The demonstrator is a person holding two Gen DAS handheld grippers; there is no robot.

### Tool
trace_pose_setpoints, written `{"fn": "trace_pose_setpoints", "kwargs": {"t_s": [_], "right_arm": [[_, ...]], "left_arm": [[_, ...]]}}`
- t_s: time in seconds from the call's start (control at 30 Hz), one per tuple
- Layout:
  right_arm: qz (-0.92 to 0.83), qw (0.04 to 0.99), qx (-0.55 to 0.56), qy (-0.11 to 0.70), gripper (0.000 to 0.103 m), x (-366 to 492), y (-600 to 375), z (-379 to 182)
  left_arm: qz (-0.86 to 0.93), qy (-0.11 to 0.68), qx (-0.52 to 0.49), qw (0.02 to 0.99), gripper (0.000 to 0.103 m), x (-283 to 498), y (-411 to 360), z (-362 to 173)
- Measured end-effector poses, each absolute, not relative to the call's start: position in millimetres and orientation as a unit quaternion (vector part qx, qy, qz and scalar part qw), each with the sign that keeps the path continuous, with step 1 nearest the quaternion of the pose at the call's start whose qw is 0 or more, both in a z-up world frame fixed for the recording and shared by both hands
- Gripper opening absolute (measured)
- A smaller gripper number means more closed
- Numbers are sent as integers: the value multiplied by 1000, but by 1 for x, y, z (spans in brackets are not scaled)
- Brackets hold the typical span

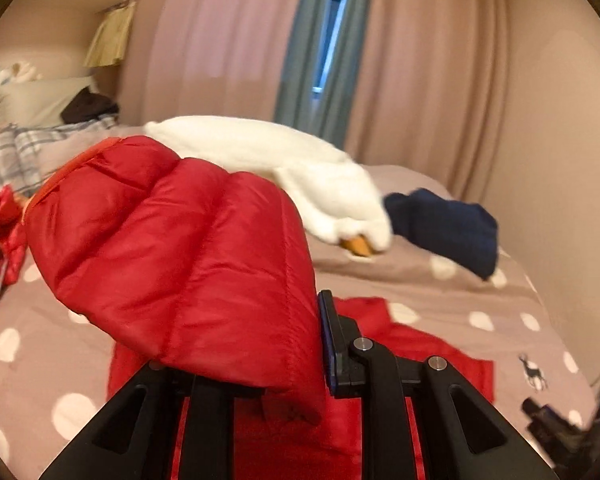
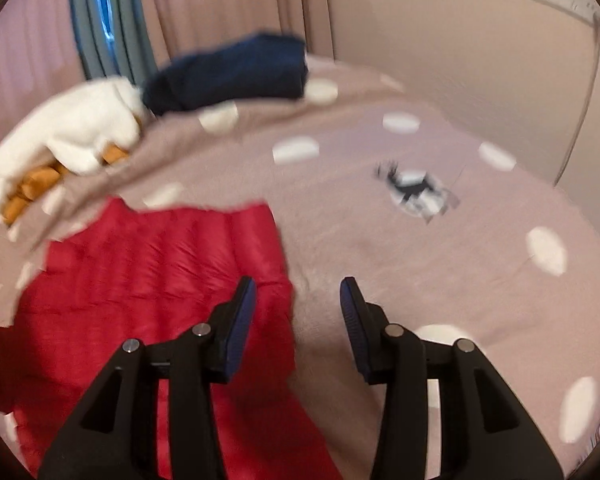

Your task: Fold large clothes

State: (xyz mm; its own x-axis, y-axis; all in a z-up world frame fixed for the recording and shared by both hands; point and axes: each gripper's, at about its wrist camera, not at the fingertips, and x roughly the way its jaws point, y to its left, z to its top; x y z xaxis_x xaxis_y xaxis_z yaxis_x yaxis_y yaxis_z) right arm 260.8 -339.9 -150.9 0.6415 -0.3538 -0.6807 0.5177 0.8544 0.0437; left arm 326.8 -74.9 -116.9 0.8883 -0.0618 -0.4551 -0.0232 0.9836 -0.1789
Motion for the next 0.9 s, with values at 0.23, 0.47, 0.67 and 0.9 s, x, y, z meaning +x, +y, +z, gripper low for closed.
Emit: {"fn": "trace_pose_setpoints", "kwargs": {"t_s": [0.23, 0.47, 0.67, 0.9], "right_arm": [[-241, 919, 89, 298, 45, 204, -309, -74], [-249, 916, 111, 293, 45, 177, -293, -54], [-252, 924, 99, 269, 45, 166, -284, -37], [-233, 929, 97, 271, 45, 171, -271, -36]], "left_arm": [[-34, 267, -73, 960, 20, 322, -111, -130], [-44, 301, -39, 952, 20, 311, -142, -139], [-47, 334, -73, 938, 50, 297, -126, -132], [-100, 306, -108, 941, 59, 273, -108, -119]]}}
